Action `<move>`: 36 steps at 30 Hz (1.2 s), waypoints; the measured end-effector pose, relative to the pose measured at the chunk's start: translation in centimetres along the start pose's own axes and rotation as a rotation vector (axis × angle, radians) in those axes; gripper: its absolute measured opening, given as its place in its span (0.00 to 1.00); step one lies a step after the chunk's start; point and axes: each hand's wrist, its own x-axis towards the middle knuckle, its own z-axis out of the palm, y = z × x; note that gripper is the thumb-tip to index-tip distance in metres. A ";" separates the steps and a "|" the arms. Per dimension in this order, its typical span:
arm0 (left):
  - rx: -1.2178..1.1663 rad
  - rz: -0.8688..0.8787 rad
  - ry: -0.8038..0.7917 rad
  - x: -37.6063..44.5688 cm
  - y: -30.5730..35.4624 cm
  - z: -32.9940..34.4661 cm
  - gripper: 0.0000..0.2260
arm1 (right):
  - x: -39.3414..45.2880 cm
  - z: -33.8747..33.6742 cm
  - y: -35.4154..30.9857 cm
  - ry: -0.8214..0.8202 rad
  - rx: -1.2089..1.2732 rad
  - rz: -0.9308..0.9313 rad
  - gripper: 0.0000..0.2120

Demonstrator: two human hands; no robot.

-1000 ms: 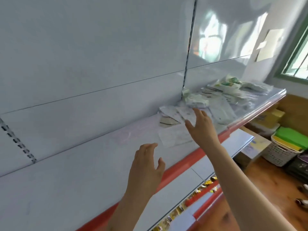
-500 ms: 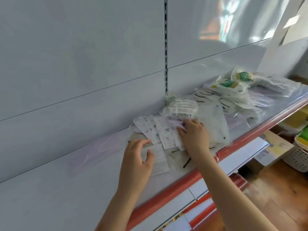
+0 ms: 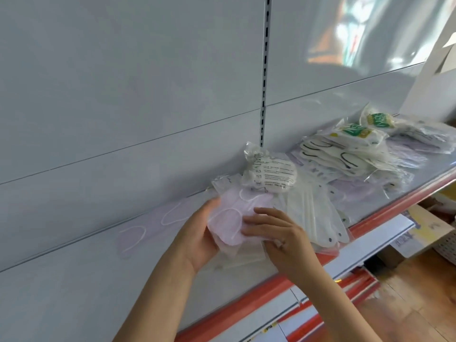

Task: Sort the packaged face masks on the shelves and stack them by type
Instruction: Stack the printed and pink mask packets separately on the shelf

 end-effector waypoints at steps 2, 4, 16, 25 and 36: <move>0.138 0.017 0.109 0.1 -0.3 -0.8 0.17 | -0.4 -0.6 -1.0 -0.177 0.136 0.074 0.22; 0.200 0.064 0.142 -0.2 -0.5 -1.9 0.14 | -1.0 -0.7 -2.5 -0.230 0.254 0.196 0.23; 0.478 0.264 0.122 -9.0 -0.4 -10.1 0.11 | 3.1 5.7 -8.1 0.006 0.760 0.772 0.11; 0.287 0.360 0.533 -12.4 1.1 -15.7 0.14 | 5.2 12.6 -9.3 -0.227 0.412 0.618 0.27; 0.175 0.427 0.753 -16.2 1.4 -21.2 0.11 | 10.7 19.0 -10.6 -0.455 -0.199 0.122 0.15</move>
